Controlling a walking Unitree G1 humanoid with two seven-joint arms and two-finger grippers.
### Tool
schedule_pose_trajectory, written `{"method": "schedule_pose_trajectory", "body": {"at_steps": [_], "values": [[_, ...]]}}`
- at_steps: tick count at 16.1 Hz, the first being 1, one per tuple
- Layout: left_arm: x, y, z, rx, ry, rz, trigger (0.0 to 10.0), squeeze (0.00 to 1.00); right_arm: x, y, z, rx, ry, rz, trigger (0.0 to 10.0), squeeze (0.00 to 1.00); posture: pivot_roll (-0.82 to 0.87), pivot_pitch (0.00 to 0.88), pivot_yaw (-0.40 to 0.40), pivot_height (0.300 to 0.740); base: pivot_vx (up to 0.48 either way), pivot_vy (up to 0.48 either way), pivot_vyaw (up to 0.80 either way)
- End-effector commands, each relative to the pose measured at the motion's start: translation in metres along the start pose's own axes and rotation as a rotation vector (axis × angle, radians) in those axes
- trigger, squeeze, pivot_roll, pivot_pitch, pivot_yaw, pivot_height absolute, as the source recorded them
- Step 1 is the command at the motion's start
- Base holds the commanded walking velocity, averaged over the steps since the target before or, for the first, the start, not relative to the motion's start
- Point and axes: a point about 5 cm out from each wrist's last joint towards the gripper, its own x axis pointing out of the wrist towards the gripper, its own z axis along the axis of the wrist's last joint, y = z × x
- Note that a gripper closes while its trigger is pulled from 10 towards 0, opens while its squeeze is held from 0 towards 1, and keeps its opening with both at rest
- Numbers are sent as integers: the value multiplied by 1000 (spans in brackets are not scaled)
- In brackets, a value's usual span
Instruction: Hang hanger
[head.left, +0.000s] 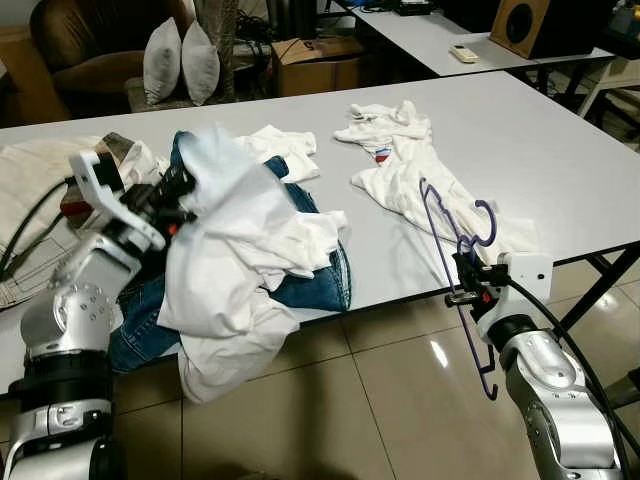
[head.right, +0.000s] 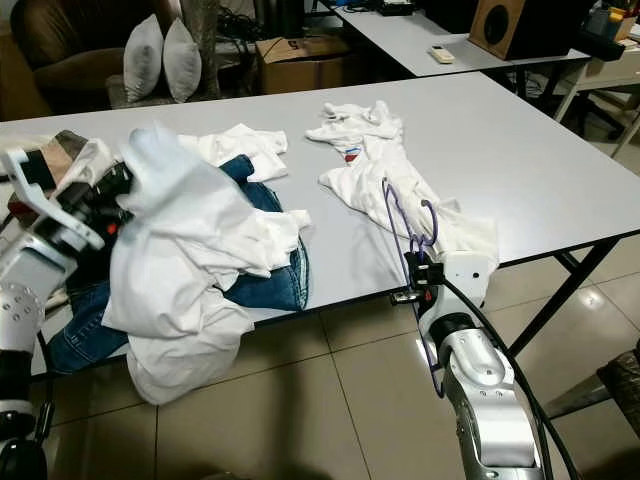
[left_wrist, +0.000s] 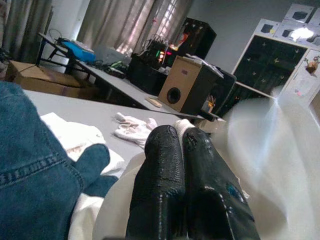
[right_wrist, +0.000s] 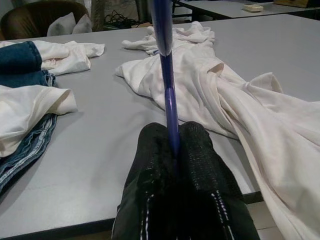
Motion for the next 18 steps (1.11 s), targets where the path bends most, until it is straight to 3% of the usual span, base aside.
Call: {"method": "schedule_pose_trajectory", "body": {"at_steps": [1,3,4,5,6,7,8,9,10,11,12,16,17,18], "values": [[-3,0,7,-1,-45,-15,0,0,1,-2,5,-10,-25,-4,10000,0,-69,0,40,740,0,0,0],[-12,-9,30,-141,-240,-145,0,0,3,0,6,-11,-26,3,10000,0,-62,0,35,740,0,0,0],[-16,-1,31,-124,-240,-93,0,0,4,0,6,-11,-27,8,10000,0,-62,0,34,740,0,0,0],[-19,29,14,43,-28,193,2588,0,5,1,6,-11,-25,15,10000,0,-53,0,25,740,0,0,0],[-34,60,4,322,175,484,0,0,6,2,6,-15,-22,24,10000,0,-54,0,25,740,0,0,0],[-40,67,5,402,212,551,0,0,7,2,6,-17,-21,27,10000,0,-55,0,25,740,0,0,0],[-41,67,21,300,60,568,9059,0,8,2,7,-22,-24,31,10000,0,-54,0,23,740,0,0,0],[-40,65,26,296,30,548,9216,0,8,2,7,-21,-25,31,10000,0,-54,0,23,740,0,0,0],[-40,66,29,294,19,548,10000,0,8,2,7,-22,-25,33,10000,0,-55,0,23,740,0,0,0],[-39,66,31,300,9,542,10000,0,8,2,7,-24,-25,34,10000,0,-57,0,22,740,0,0,0],[-38,69,33,338,15,540,10000,1000,8,1,7,-26,-25,34,10000,0,-59,0,22,740,0,0,0],[-42,70,39,463,96,477,10000,1000,4,-14,7,-44,-28,-15,10000,0,-69,0,21,740,0,0,0],[-51,73,44,567,194,428,10000,1000,1,-27,8,-53,-27,-48,10000,0,-71,0,22,740,0,0,0],[-53,74,45,580,211,421,10000,1000,1,-29,9,-55,-28,-55,10000,0,-71,0,22,740,0,0,0]]}}
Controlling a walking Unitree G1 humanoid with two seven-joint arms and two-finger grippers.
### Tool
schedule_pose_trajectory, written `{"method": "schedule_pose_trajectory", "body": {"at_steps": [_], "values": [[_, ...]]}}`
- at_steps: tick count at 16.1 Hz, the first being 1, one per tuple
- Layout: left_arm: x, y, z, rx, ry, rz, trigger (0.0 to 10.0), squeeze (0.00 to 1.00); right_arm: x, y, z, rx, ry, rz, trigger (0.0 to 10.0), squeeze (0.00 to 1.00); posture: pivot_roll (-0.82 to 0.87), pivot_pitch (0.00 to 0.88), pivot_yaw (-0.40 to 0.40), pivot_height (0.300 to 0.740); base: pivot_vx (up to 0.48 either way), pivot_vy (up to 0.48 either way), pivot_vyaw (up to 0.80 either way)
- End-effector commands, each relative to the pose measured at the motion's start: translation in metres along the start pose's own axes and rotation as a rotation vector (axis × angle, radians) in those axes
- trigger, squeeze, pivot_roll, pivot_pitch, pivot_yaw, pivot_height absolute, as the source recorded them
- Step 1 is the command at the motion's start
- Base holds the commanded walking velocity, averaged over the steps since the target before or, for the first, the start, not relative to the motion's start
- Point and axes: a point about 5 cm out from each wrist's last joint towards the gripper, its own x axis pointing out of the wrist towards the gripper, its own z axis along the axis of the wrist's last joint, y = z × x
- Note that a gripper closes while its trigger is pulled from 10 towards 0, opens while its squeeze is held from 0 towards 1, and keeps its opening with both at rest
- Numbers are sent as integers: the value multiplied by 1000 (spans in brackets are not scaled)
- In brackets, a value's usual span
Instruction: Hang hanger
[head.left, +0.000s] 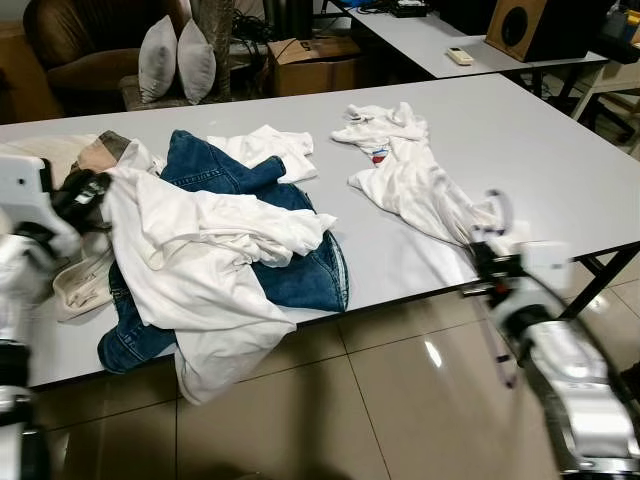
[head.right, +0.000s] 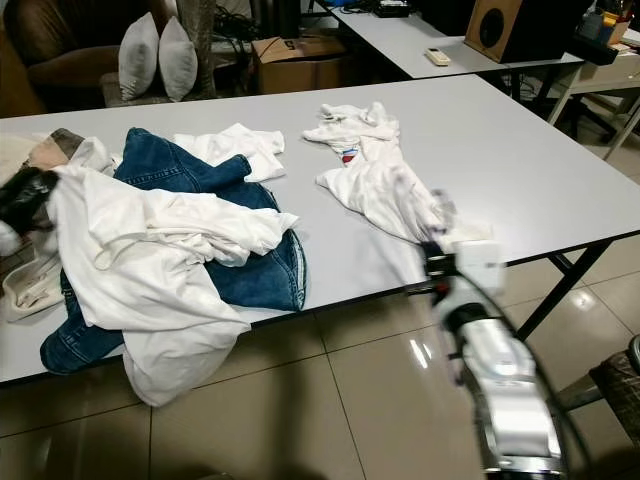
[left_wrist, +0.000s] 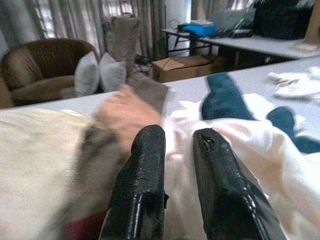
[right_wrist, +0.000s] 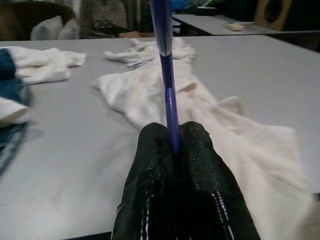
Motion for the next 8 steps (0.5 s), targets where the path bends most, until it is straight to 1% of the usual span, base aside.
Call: {"method": "schedule_pose_trajectory", "body": {"at_steps": [1,2,3,4,5,6,7,8], "values": [[-4,2,-6,54,54,-65,10000,1000,-2,-9,-2,-2,2,-25,10000,0,-72,0,22,740,0,0,0],[-12,3,-13,87,123,-167,10000,1000,-2,-14,-1,-7,1,-40,10000,0,-71,0,24,740,0,0,0],[-14,3,-15,95,146,-195,10000,1000,-3,-15,-1,-7,0,-44,10000,0,-71,0,24,740,0,0,0],[-20,5,-20,122,194,-244,10000,1000,-2,-17,0,-10,-3,-51,10000,0,-76,0,30,740,0,0,0],[-23,12,-19,107,190,-221,10000,1000,-2,-18,0,-12,-5,-55,10000,0,-81,0,35,740,0,0,0],[-18,21,-6,60,108,-125,10000,1000,-3,-19,1,-10,-9,-61,10000,0,-82,0,37,740,0,0,0],[-11,18,7,17,23,-127,10000,1000,-4,-18,2,-7,-13,-63,10000,0,-80,0,34,740,0,0,0],[-1,5,18,-13,-47,-194,10000,1000,-4,-17,2,-4,-14,-62,10000,0,-78,0,31,740,0,0,0]]}}
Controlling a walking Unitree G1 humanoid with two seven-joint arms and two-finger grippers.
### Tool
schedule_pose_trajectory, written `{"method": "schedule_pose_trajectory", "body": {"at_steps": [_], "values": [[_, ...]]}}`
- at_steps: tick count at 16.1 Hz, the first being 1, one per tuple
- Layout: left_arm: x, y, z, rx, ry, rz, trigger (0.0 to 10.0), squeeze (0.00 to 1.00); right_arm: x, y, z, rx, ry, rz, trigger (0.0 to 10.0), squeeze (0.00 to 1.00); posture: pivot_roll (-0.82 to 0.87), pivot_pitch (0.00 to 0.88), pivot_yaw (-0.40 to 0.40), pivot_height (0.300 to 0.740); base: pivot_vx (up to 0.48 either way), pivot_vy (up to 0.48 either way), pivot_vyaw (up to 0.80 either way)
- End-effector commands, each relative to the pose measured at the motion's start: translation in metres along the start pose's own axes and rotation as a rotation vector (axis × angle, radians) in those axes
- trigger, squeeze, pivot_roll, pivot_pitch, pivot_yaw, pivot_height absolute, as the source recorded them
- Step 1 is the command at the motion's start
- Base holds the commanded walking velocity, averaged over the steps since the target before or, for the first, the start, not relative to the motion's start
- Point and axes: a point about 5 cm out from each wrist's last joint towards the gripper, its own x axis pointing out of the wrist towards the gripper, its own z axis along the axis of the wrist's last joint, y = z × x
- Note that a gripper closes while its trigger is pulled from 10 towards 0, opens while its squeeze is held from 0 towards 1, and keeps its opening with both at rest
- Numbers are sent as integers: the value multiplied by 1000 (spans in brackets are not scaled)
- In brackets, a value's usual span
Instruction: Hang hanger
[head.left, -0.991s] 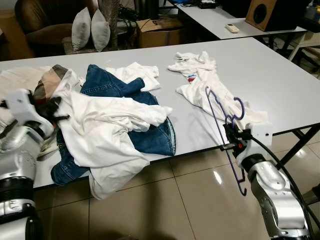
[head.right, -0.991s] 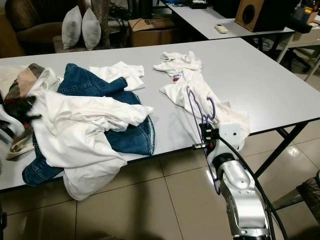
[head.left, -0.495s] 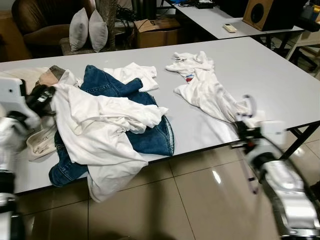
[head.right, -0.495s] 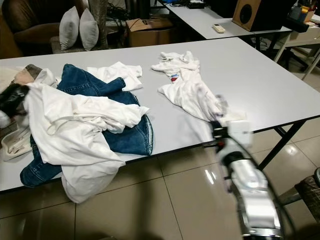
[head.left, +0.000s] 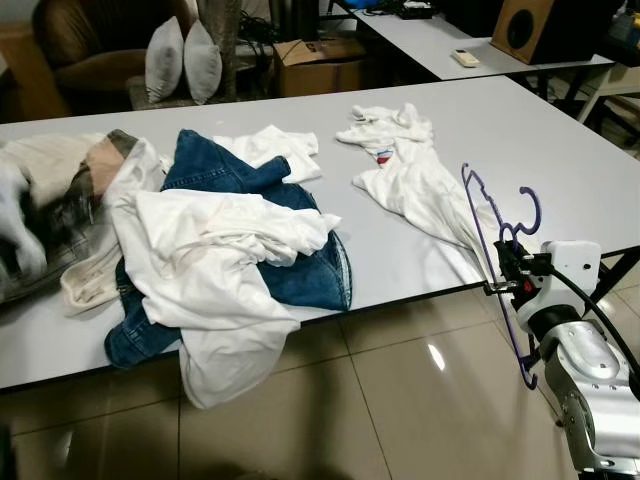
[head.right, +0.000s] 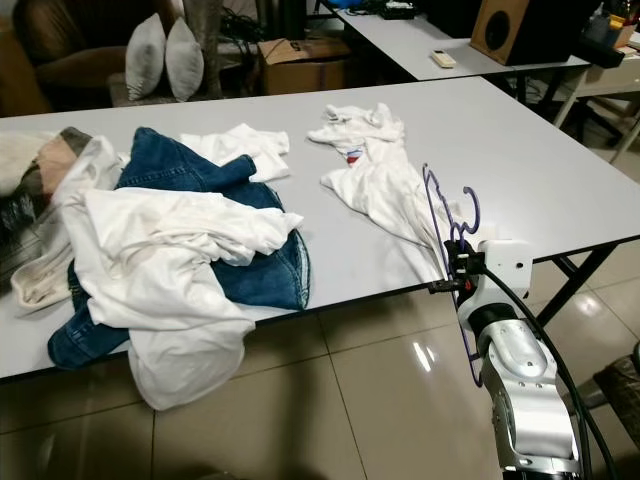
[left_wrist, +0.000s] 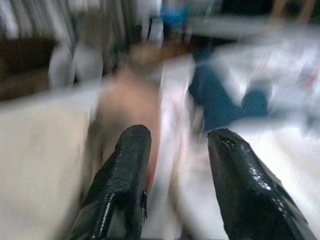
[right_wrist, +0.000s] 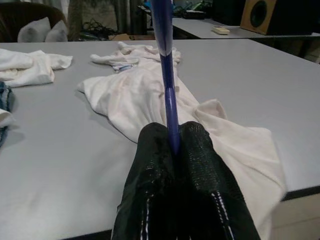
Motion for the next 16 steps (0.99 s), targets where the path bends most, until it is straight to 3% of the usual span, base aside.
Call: {"method": "schedule_pose_trajectory", "body": {"at_steps": [1,2,3,4,5,6,7,10,12,14,15,16], "values": [[7,-8,4,-13,-31,-50,10000,1000,0,-2,2,5,-16,-11,10000,0,-78,0,31,740,0,0,0],[28,-29,14,-54,-96,-136,10000,1000,2,1,2,8,-18,-3,10000,0,-76,0,31,740,0,0,0],[36,-37,16,-73,-108,-169,10000,1000,3,2,3,9,-21,1,10000,0,-75,0,31,740,0,0,0],[58,-67,15,-94,-96,-290,10000,933,5,3,4,10,-24,6,10000,0,-71,0,29,740,0,0,0],[73,-88,6,-66,-25,-337,10000,0,5,4,4,11,-23,10,10000,0,-71,0,29,740,0,0,0],[86,-107,-7,-5,70,-373,10000,0,6,7,4,12,-24,14,10000,0,-73,0,38,740,0,0,0],[89,-112,-11,18,99,-380,10000,0,6,7,4,12,-25,15,10000,0,-74,0,39,740,0,0,0],[106,-133,-31,-12,256,-340,10000,0,3,10,2,19,-25,13,10000,0,-84,0,65,740,0,0,0],[108,-150,-36,-27,288,-452,10000,0,0,9,0,24,-21,-3,10000,0,-88,0,75,740,0,0,0],[110,-156,-40,18,321,-476,10000,0,-1,10,0,27,-22,-7,10000,0,-93,0,84,740,0,0,0],[110,-157,-45,67,357,-465,4941,0,-2,12,0,30,-23,-8,10000,0,-93,0,86,740,0,0,0],[110,-156,-47,97,377,-453,1451,0,-2,12,0,30,-23,-8,10000,0,-92,0,84,740,0,0,0]]}}
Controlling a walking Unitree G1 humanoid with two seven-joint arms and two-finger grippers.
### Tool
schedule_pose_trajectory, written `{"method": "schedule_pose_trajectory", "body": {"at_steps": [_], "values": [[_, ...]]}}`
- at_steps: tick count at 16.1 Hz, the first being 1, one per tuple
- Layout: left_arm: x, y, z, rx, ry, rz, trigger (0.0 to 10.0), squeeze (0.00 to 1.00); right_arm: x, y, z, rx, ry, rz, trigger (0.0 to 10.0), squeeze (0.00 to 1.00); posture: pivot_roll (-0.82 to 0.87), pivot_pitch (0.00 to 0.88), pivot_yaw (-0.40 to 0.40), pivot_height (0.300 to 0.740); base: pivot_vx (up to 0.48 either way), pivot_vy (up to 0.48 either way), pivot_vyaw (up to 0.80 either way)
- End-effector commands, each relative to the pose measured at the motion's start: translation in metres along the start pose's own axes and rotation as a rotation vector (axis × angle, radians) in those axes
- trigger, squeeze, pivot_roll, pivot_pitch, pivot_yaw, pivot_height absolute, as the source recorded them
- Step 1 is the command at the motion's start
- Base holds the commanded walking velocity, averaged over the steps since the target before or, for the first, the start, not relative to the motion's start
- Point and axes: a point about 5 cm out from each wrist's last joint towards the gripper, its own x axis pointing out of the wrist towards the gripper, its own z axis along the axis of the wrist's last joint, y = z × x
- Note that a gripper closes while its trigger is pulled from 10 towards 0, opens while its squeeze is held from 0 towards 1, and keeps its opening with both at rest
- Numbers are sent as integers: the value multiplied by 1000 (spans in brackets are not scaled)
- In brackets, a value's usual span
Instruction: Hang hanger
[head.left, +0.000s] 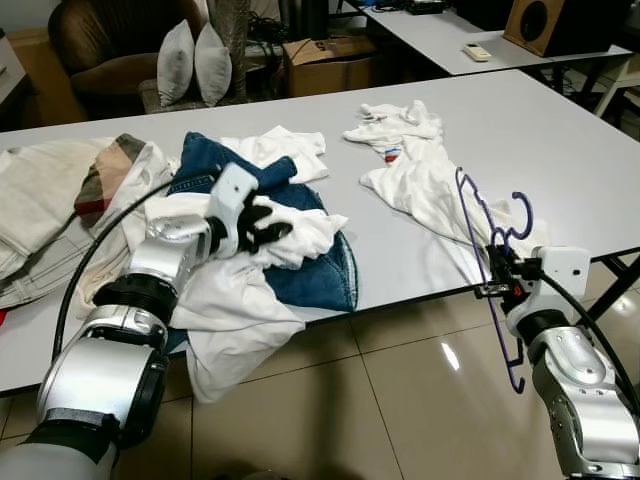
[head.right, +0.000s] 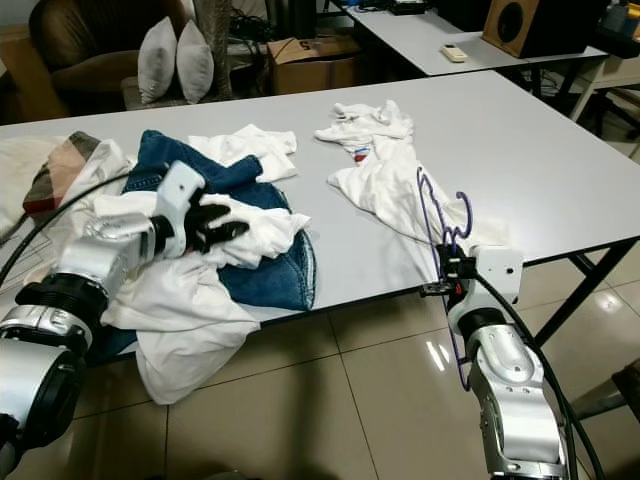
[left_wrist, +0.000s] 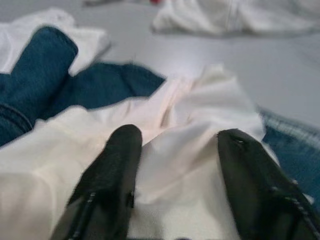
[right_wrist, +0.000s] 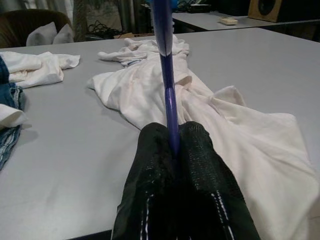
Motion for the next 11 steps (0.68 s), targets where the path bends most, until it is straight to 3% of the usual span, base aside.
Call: {"method": "schedule_pose_trajectory", "body": {"at_steps": [1,6,11], "values": [[0,3,3,45,26,20,0,0,-1,0,5,-2,-24,-4,10000,0,-91,0,83,740,0,0,0],[-2,4,-9,140,151,20,0,0,4,2,6,-5,-26,11,10000,0,-81,0,69,740,0,0,0],[-3,6,-1,108,60,36,0,0,8,5,8,-5,-29,25,10000,0,-73,0,58,740,0,0,0]]}}
